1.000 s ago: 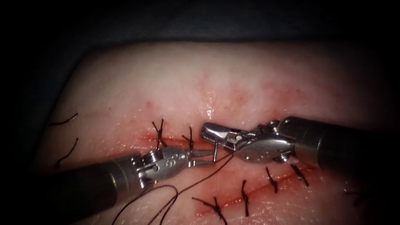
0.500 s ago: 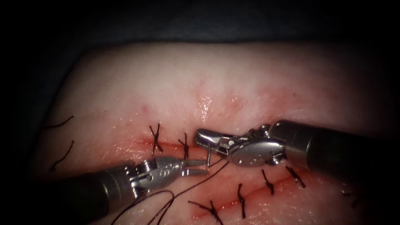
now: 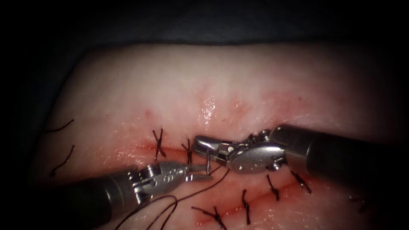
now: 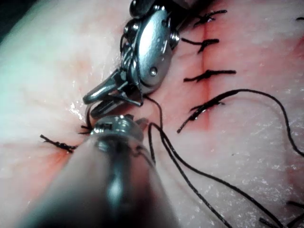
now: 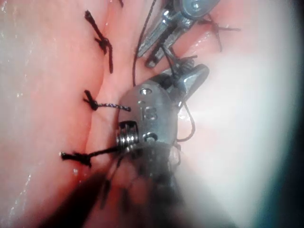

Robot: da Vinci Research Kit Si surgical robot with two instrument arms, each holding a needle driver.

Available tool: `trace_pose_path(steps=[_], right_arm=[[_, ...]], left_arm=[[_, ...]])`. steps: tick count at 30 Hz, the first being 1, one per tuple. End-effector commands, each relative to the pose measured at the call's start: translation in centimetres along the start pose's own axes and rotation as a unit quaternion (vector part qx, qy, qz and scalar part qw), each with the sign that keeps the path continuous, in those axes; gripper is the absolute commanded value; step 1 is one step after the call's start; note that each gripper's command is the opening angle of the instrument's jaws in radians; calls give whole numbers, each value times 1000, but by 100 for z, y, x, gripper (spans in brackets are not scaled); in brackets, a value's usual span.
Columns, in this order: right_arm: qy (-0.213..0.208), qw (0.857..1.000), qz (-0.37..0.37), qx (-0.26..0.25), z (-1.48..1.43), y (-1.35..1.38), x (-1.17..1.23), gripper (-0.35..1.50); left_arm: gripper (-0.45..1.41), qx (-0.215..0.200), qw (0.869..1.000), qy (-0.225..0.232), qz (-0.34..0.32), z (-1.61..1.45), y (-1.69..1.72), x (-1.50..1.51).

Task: Wound Closure
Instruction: Place needle into tissue above incision with right holder

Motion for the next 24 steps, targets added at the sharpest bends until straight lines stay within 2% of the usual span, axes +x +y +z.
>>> trace_pose_path(steps=[1, 7, 17, 24], right_arm=[[1, 1000, 0, 3, 12, -5, -5, -35], [-10, 1000, 9, 4, 10, -10, -15, -35], [-24, 999, 29, -32, -14, 22, -10, -35], [-26, 999, 29, -35, -17, 22, -11, -35]], left_arm=[[-10, 3, 1000, -1, 1, 4, -4, 3], [-10, 7, 1000, -3, 4, 3, -4, 2], [-10, 11, 1000, -5, 11, 5, -4, 4], [-10, 12, 1000, -7, 14, 7, -2, 3]])
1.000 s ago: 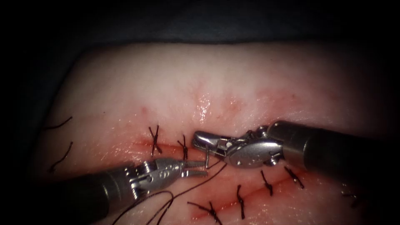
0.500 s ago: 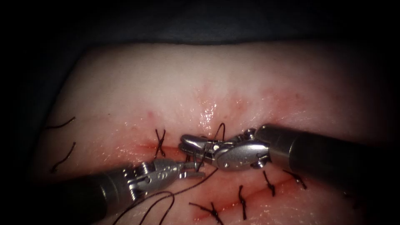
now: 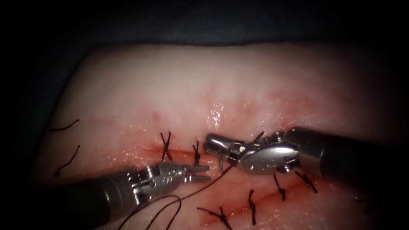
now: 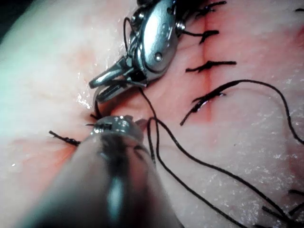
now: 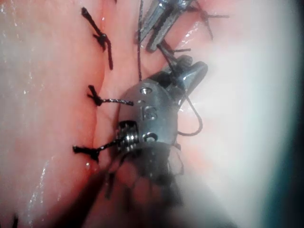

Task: Wound Closure
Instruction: Place needle into tissue above incision with right holder

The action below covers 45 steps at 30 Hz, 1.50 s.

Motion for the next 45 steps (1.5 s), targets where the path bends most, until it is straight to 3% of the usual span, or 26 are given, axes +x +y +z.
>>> trace_pose_path(steps=[1, 7, 36, 45], right_arm=[[1, 1000, -3, 1, 13, -5, -2, -35], [-8, 1000, -12, 16, 21, -20, -5, -35], [-50, 995, -34, 84, -3, -69, -48, -35], [-56, 995, -23, 78, -3, -65, -50, -35]], left_arm=[[-8, 1, 1000, 1, 4, 7, -4, 4], [-8, 2, 1000, 1, 6, 7, -2, 6], [-11, 5, 1000, -4, 12, 3, 2, 4], [-11, 7, 1000, -5, 13, 4, 3, 7]])
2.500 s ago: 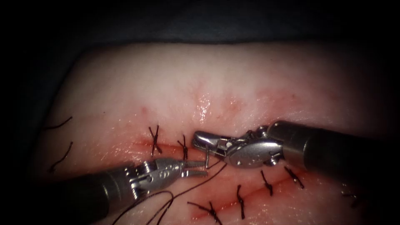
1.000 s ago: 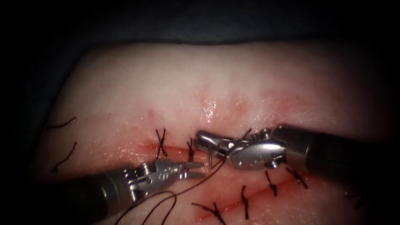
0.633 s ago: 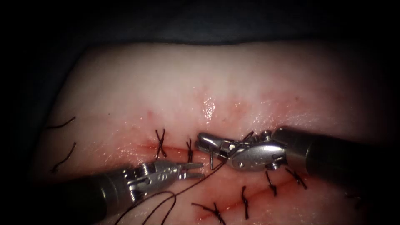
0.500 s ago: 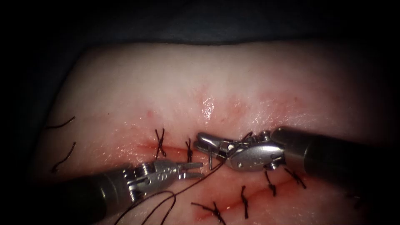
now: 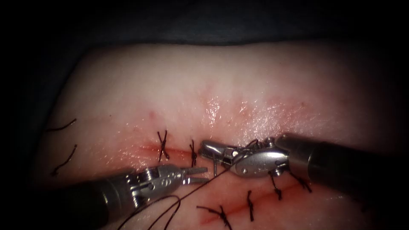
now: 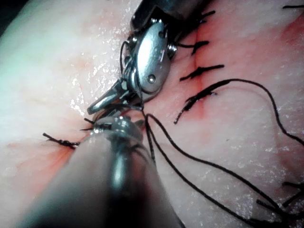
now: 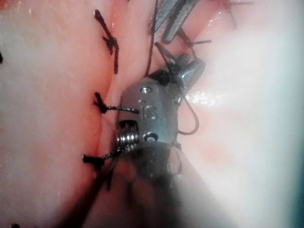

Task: Wound Closure
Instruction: Place needle into tissue above incision with right holder

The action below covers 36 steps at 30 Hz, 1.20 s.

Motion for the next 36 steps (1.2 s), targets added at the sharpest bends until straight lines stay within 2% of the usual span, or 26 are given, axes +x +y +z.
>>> trace_pose_path(steps=[1, 7, 14, 17, 23, 27, 31, 36], right_arm=[[5, 1000, 8, -11, 10, 9, 5, -35], [19, 997, 60, -51, 8, 60, 28, -35], [3, 989, 143, -41, 22, 97, 31, -35], [-14, 972, 232, -20, 36, 110, 24, -35], [-18, 956, 293, -4, 43, 136, 18, -35], [-24, 937, 348, 7, 44, 157, 14, -35], [-31, 905, 424, 13, 50, 174, 12, -35], [-36, 886, 463, 13, 54, 189, 13, -35]], left_arm=[[-11, 2, 1000, 1, 0, 9, -4, 4], [-11, 5, 1000, 0, 0, 19, -6, 9], [-11, 7, 1000, -1, -1, 28, -10, 5], [-11, 8, 1000, -7, 1, 35, -10, -1], [-11, 7, 1000, -12, 5, 39, -6, -5], [-10, 4, 1000, -13, 6, 41, -1, -7], [-10, 1, 1000, -13, 8, 44, 4, -8], [-10, -1, 1000, -14, 10, 46, 7, -10]])
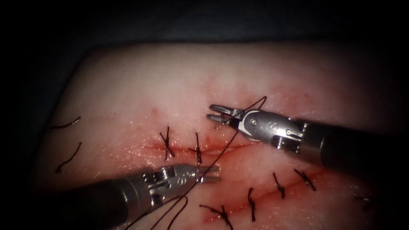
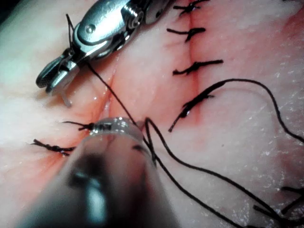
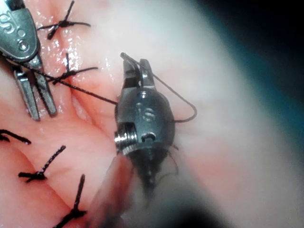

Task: Wound Closure
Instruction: Place needle into tissue above incision with right holder

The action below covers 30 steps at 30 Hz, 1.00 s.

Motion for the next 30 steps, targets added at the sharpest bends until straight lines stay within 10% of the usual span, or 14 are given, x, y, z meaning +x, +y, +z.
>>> trace_pose_path(steps=[1, 12, 30], right_arm=[[1, 1000, 16, 0, 14, 3, 11, -35], [-80, 988, 113, 61, 26, 3, 14, -35], [-123, 889, 364, 250, 44, 2, 22, -35]], left_arm=[[-10, 0, 1000, 1, 1, 7, -4, 3], [-6, -1, 1000, 2, 3, 4, -3, -2], [-8, -5, 1000, 3, 5, -3, -5, -7]])
